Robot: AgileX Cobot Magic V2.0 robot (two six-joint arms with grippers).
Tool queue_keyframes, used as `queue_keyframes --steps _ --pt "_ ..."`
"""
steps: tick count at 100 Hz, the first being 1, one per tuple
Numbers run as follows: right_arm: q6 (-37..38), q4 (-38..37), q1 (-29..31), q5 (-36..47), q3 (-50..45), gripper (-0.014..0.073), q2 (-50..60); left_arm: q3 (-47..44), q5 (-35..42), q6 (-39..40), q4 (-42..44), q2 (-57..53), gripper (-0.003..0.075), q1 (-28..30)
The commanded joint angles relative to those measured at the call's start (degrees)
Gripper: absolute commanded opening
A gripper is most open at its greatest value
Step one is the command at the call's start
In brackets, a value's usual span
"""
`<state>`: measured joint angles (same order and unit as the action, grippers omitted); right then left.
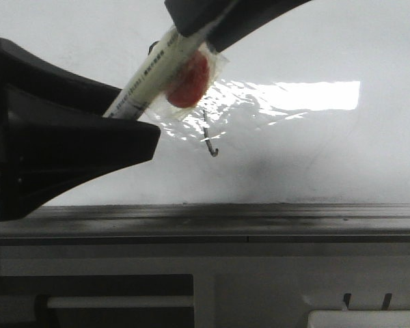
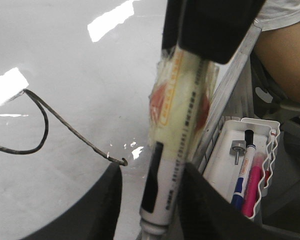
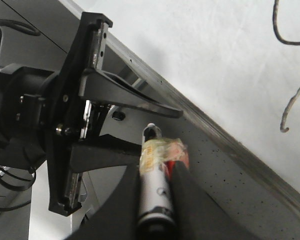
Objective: Write number 9 on whiteboard
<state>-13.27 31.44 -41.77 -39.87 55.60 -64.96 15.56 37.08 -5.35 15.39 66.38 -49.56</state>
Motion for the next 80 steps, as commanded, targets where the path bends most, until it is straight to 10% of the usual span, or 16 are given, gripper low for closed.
queue_keyframes --steps 1,80 --pt "-0.24 1.20 -0.03 2.80 1.45 -0.0050 0.88 1.78 4.86 0.11 -0.86 -0.56 0.0253 -0.34" --pt "-0.24 0.67 -0.03 2.80 1.45 -0.0050 0.88 1.78 4.86 0.11 -0.51 -0.56 0.0180 -0.34"
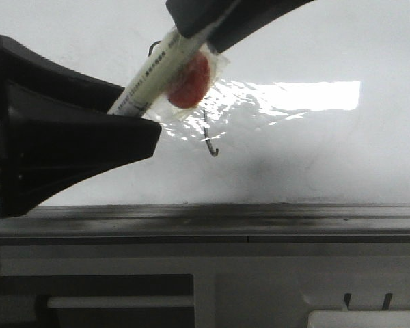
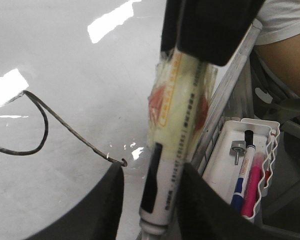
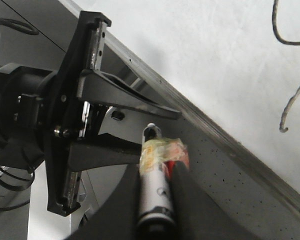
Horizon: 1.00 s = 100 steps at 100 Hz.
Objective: Write number 9 on whiteboard
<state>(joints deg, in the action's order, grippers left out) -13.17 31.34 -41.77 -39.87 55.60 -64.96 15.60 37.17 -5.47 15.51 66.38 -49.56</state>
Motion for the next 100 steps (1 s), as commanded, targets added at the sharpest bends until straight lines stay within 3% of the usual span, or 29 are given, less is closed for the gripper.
queue_keyframes --steps 1,28,59,66,83,89,100 --pt "-0.34 0.78 -0.03 2.80 1.45 -0.0050 0.88 1.73 4.77 0.23 -0.63 -0.56 0.0175 -0.34" --pt "-0.34 0.78 -0.03 2.80 1.45 -0.0050 0.88 1.73 4.77 0.23 -0.63 -0.56 -0.0021 -0.34" --pt "-0.34 0.78 -0.03 3.01 1.45 -0.0036 0.88 1.73 4.77 0.23 -0.63 -0.56 -0.0020 -0.34" --pt "-0.34 0.78 -0.03 3.01 1.45 0.0041 0.88 1.73 4.77 0.34 -0.63 -0.56 -0.0020 -0.34" --pt "-0.34 0.78 -0.03 3.91 1.45 0.0386 0.88 1.73 4.67 0.34 -0.63 -0.56 -0.0020 -0.34" --pt "-0.34 0.78 -0.03 4.35 1.45 0.0432 0.88 1.73 4.67 0.34 -0.63 -0.56 -0.0020 -0.34" --pt "-0.34 0.78 -0.03 5.34 1.45 0.0432 0.88 1.73 4.28 0.60 -2.64 -0.56 -0.0020 -0.34"
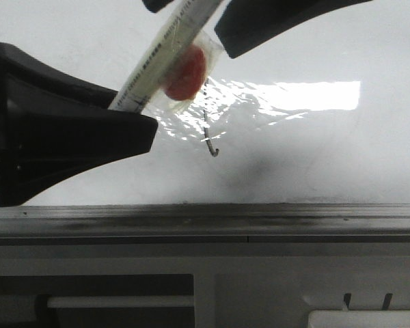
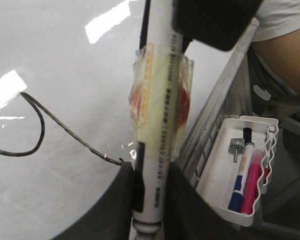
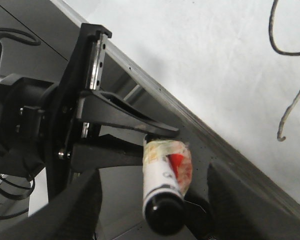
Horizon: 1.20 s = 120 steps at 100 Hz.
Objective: Write number 9 on whiteboard
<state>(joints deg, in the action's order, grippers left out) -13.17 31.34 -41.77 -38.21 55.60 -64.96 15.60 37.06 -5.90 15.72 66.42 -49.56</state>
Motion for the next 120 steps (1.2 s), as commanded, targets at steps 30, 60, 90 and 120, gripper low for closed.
queue_keyframes --steps 30,60,90,120 --pt "-0.34 0.78 -0.03 4.14 1.45 0.0432 0.88 1.38 4.59 1.38 -25.43 -0.94 -0.0020 -0.34" --pt "-0.53 0.78 -0.03 4.47 1.45 0.0432 0.88 1.38 3.25 6.68 -42.20 -1.05 -0.0020 -0.34" --pt "-0.67 0.78 -0.03 4.72 1.45 0.0432 0.88 1.38 -0.41 11.40 -42.10 -0.94 -0.0020 -0.34" --pt "-0.67 0.78 -0.03 4.62 1.45 0.0432 0.88 1.38 0.08 21.04 -38.71 3.22 -0.0020 -0.34"
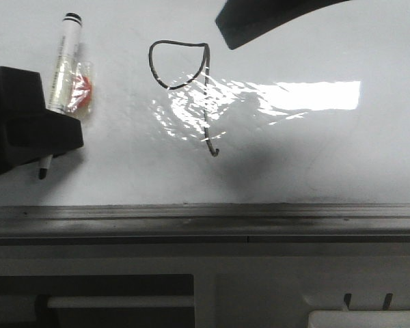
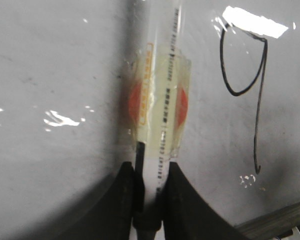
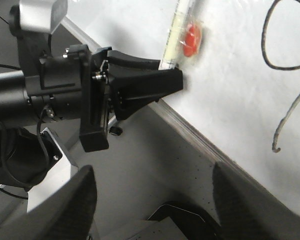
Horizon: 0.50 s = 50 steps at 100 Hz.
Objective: Write number 9 on whiteboard
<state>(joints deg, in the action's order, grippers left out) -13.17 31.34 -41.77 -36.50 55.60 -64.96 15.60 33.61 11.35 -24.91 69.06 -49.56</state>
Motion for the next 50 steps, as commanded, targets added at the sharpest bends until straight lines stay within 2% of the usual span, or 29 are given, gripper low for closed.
queue_keyframes --steps 1,29,50 --pt "-0.68 0.78 -0.03 2.90 1.45 0.0432 0.88 1.38 3.53 3.74 1.90 0.71 -0.0020 -0.34" --pt "-0.68 0.78 -0.03 2.55 1.45 0.0432 0.88 1.48 5.24 3.99 1.90 1.46 -0.0020 -0.34" --pt "-0.68 0.78 -0.03 2.42 1.45 0.0432 0.88 1.48 5.24 9.30 2.15 2.89 -0.0020 -0.34"
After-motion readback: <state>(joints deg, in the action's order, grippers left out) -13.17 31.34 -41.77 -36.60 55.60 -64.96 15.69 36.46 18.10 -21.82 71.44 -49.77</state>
